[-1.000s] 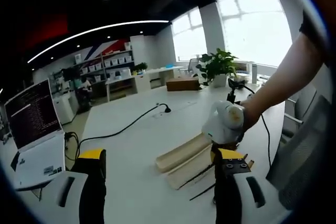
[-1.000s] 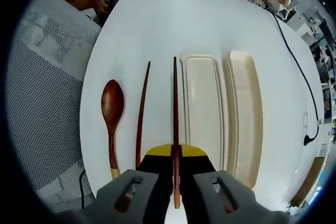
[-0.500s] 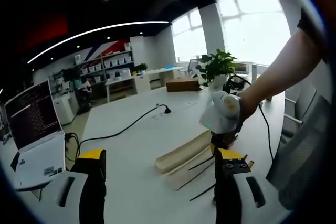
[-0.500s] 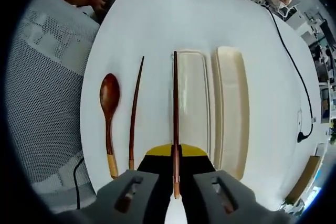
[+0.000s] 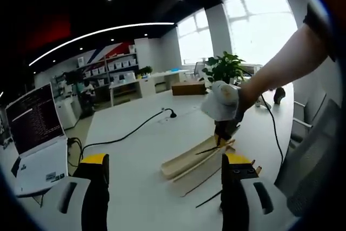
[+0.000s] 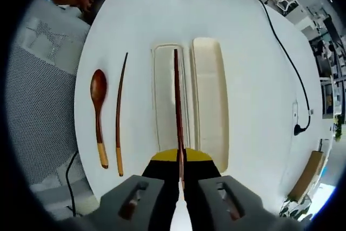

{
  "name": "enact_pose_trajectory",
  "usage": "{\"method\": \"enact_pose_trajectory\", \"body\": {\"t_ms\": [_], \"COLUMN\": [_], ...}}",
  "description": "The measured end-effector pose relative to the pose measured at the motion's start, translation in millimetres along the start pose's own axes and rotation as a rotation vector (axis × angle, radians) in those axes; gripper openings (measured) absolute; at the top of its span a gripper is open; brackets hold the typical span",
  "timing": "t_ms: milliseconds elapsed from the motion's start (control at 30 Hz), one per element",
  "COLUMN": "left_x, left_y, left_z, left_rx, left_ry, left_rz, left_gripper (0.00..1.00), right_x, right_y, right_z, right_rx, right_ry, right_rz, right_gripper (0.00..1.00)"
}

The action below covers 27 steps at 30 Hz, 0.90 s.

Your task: Arrange the utensils inside the cutlery case until each visible utensil rests in its matching compartment.

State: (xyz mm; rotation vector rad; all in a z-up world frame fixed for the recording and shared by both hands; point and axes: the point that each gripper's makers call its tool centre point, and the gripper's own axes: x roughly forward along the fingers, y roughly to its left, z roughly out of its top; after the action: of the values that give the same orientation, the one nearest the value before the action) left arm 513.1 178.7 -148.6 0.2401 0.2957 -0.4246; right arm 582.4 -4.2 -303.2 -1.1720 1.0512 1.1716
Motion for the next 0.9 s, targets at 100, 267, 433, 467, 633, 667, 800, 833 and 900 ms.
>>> {"method": "enact_pose_trajectory", "body": {"t_ms": [100, 267, 433, 467, 633, 667, 800, 833, 900], "left_x": [-0.1, -0.1, 1.6, 1.8, 2.7, 2.8, 3.1, 3.2, 3.2], "left_y": [-0.5, 0.8, 0.9, -0.3, -1.5, -1.4, -1.2, -1.0, -0.8], "left_z": [3.3, 0.9, -2.3, -2.0, -2.8, -3.0, -4.2, -4.5, -4.8], "left_rx": [-0.018, -0.019, -0.015, -0.014, 0.003, 0.004, -0.004, -0.003, -0.005], "left_ry": [-0.018, -0.007, 0.008, 0.006, 0.014, 0.015, 0.018, 0.02, 0.02], "left_rz": [-0.003, 0.0, -0.002, -0.006, -0.009, -0.009, -0.011, -0.01, -0.011], "left_gripper": [0.89, 0.89, 0.89, 0.89, 0.89, 0.89, 0.89, 0.89, 0.89], "right_x": [2.8, 8.7, 6.2, 5.5, 5.3, 5.1, 2.9, 3.2, 9.2], "right_y": [-6.6, -8.4, -24.5, -29.1, -38.1, -38.4, -38.2, -38.0, -36.8], "right_z": [0.7, 14.2, 18.5, 17.1, 24.9, 29.7, 53.1, 56.7, 61.7], "right_rx": [-0.009, -0.027, -0.039, -0.035, -0.036, -0.041, -0.05, -0.049, -0.041], "right_ry": [0.015, 0.009, 0.03, 0.034, 0.04, 0.037, 0.012, 0.011, 0.009], "right_rz": [-0.003, 0.002, -0.01, -0.013, -0.02, -0.021, -0.019, -0.016, 0.004], "right_gripper": [0.0, 0.0, 0.0, 0.0, 0.0, 0.0, 0.0, 0.0, 0.0]}}
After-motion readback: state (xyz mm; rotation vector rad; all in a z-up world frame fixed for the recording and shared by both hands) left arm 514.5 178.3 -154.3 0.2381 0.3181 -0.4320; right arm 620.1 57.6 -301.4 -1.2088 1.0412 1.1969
